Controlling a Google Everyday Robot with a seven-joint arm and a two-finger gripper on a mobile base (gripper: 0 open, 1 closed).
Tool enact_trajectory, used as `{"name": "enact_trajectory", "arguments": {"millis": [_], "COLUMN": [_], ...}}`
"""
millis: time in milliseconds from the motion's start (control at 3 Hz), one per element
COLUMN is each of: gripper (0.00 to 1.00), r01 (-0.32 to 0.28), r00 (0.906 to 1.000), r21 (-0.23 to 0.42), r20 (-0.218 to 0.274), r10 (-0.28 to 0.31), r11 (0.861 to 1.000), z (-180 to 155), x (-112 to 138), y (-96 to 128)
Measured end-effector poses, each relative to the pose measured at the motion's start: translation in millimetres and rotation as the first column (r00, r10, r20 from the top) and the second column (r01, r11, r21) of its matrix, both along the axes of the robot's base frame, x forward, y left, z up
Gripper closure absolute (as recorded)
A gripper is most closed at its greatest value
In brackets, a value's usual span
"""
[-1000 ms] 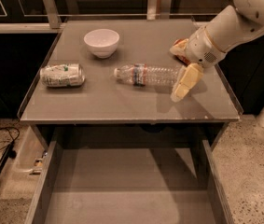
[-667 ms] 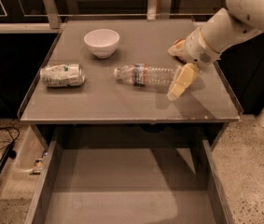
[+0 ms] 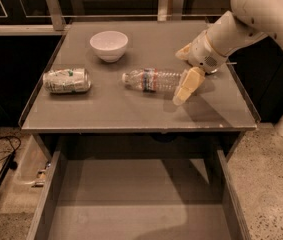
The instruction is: Place water bottle into top drawer
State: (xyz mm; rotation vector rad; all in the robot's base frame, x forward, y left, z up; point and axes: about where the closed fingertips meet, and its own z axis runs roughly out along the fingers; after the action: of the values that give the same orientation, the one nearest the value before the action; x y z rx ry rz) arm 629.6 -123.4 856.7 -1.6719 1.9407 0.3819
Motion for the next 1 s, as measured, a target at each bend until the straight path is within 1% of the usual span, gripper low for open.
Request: {"name": "enact_trajectory", "arguments": {"millis": [333, 667, 1000], "gripper": [0.00, 0.19, 0.43], "r01": [0.011, 0.011, 0.011], "r00": [0.9999, 0.9999, 0.9999], "r21": [0.000, 0.000, 0.000], "r20": [-0.011, -0.012, -0.012], "r10": [-0.011, -0.011, -0.011], "r11": [1.000, 1.000, 1.000], "z": [-7.6, -7.7, -7.7], "x": [4.5, 4.5, 4.5], "y": [0.7, 0.7, 0.8]}}
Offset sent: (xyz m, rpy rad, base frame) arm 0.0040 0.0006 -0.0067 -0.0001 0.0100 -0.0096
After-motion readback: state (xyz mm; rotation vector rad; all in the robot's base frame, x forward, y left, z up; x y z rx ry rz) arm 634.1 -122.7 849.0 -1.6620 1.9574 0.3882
